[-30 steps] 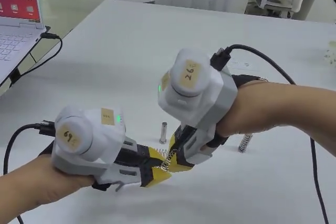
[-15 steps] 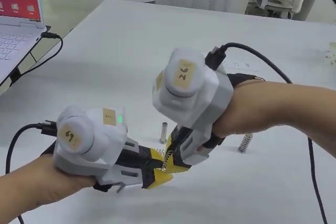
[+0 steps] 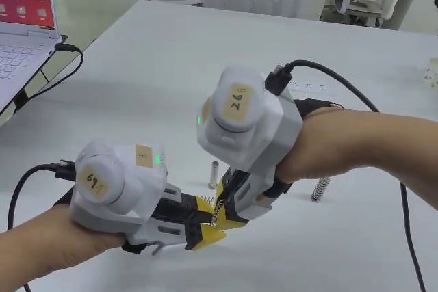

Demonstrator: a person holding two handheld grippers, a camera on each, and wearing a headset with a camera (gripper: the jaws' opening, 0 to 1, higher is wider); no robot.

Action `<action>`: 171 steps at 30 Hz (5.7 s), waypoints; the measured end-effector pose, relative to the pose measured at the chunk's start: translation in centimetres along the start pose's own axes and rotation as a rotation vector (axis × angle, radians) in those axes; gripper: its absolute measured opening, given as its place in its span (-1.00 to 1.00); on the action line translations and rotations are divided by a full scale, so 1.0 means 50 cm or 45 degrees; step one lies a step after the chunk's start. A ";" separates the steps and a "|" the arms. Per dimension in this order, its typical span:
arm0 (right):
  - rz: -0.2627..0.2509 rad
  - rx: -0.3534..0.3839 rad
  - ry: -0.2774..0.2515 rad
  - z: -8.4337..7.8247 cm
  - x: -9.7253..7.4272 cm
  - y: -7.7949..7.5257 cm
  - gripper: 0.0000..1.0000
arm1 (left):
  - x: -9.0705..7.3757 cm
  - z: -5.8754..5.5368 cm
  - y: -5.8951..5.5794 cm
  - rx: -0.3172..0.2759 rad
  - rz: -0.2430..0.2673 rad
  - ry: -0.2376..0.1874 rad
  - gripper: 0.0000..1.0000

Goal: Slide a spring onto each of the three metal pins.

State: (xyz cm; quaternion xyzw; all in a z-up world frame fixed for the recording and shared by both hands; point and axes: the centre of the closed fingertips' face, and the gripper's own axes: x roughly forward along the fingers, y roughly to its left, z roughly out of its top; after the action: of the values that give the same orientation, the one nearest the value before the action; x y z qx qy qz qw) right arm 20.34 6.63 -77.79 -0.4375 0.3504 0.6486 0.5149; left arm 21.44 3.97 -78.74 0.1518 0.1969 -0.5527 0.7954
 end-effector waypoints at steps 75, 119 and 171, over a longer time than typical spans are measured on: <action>-0.173 0.215 0.053 -0.132 -0.101 -0.124 -0.83 | -0.042 -0.039 0.072 -0.186 0.237 -0.011 0.21; -0.227 0.282 0.091 -0.159 -0.036 -0.220 -0.83 | -0.038 -0.049 0.072 -0.187 0.239 0.009 0.19; -0.155 0.320 0.168 -0.199 0.060 -0.206 -0.82 | -0.039 -0.051 0.072 -0.189 0.239 0.018 0.18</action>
State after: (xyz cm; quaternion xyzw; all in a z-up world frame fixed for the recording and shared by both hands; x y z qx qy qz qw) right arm 32.17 1.03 -84.29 -0.4316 0.4348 0.5370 0.5799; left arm 23.82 7.98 -79.96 0.1142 0.2275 -0.4586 0.8514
